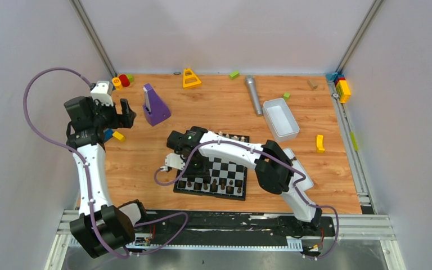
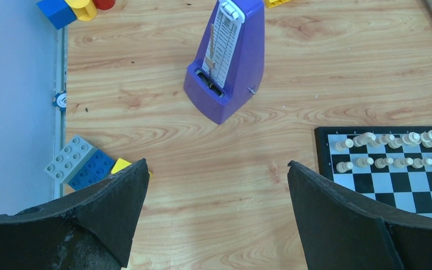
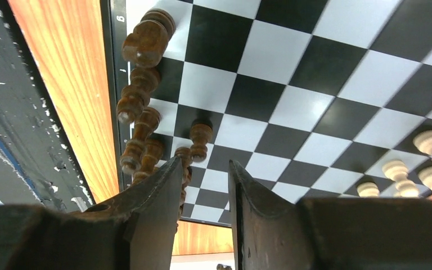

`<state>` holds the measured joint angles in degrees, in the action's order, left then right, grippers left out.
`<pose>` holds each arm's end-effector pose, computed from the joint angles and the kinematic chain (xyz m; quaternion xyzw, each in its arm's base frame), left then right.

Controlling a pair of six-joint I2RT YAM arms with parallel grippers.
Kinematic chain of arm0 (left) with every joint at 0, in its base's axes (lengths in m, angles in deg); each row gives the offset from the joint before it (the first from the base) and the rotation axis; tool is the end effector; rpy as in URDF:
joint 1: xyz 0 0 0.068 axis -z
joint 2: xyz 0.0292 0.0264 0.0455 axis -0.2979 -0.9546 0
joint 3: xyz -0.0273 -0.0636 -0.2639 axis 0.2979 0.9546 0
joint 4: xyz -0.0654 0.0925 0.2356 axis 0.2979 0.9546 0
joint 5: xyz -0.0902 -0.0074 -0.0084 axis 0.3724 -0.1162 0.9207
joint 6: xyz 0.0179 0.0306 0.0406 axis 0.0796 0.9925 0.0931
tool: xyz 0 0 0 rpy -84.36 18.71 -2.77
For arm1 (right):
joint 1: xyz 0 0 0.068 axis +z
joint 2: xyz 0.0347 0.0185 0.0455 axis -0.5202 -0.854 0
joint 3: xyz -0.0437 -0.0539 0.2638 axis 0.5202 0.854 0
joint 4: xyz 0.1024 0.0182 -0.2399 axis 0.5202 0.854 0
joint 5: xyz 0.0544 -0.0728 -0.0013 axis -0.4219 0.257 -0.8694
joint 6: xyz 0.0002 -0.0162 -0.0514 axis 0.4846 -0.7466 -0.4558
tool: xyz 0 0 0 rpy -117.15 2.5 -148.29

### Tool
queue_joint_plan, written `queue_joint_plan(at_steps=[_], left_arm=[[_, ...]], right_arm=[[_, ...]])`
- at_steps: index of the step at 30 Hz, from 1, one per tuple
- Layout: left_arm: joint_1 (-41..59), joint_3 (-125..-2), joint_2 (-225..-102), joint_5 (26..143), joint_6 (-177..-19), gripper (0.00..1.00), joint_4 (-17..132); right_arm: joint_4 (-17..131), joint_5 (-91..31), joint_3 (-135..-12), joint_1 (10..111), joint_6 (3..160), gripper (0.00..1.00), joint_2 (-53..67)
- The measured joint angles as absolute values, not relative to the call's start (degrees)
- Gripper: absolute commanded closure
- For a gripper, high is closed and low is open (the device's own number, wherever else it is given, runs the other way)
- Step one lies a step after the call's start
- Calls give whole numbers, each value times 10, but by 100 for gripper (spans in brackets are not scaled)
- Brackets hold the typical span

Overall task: Set up the chess pieces on the board
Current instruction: Place the chess piece on the chessboard, then pick up the chess piece from the storage box.

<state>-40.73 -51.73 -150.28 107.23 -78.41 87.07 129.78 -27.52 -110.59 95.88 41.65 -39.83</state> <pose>0.2215 0.0758 0.3502 0.0245 0.8393 -0.0882 0.5359 0.1851 0.3956 0.2072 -0.7527 0.6569 0.0440 0.0001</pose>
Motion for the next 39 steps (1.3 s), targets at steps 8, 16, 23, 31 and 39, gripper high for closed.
queue_joint_plan(at_steps=[8,16,23,31,39], left_arm=[[-407,-517,-1518,1107,-784,1,871],[-406,-509,-1522,1229,-780,3,862],[-373,-483,-1515,1273,-755,3,859],[-353,-459,-1494,1286,-751,2,848],[-353,-454,-1494,1287,-752,1,839]], right_arm=[[1293,-315,-1115,923,437,61,-323],[1218,-380,-936,765,476,60,-124],[1154,-403,-732,577,519,60,10],[1098,-403,-556,399,551,61,67],[1057,-395,-513,316,555,63,53]])
